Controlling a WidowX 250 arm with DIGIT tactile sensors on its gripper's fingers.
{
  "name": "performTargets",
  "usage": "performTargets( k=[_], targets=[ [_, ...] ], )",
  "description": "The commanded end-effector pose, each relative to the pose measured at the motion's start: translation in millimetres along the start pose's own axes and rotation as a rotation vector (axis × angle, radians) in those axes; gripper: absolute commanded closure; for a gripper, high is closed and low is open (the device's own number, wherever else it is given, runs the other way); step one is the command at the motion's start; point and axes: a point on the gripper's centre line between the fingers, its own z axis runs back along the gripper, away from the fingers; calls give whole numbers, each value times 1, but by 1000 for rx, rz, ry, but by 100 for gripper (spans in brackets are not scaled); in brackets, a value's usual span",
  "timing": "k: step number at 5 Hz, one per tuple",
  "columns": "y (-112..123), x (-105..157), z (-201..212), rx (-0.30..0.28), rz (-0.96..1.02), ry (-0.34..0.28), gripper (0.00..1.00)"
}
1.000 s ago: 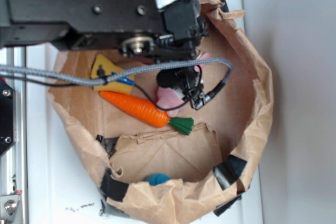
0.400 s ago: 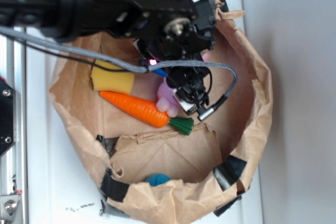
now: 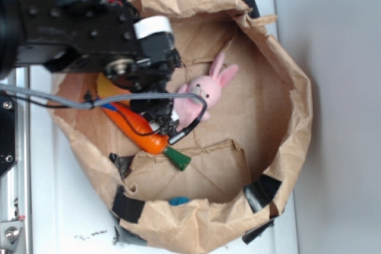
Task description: Grab the pink bunny.
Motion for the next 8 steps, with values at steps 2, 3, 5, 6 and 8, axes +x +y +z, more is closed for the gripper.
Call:
performTargets(
  k=[2, 3, 5, 6, 8],
  targets=[
    [24, -11, 13, -30, -46, -25, 0],
    [24, -11, 13, -30, -46, -25, 0],
    [-16, 3, 53, -43, 17, 21, 0],
    [-34, 19, 62, -49, 47, 13, 0],
    [-53, 48, 31, -45, 73, 1, 0]
  ],
)
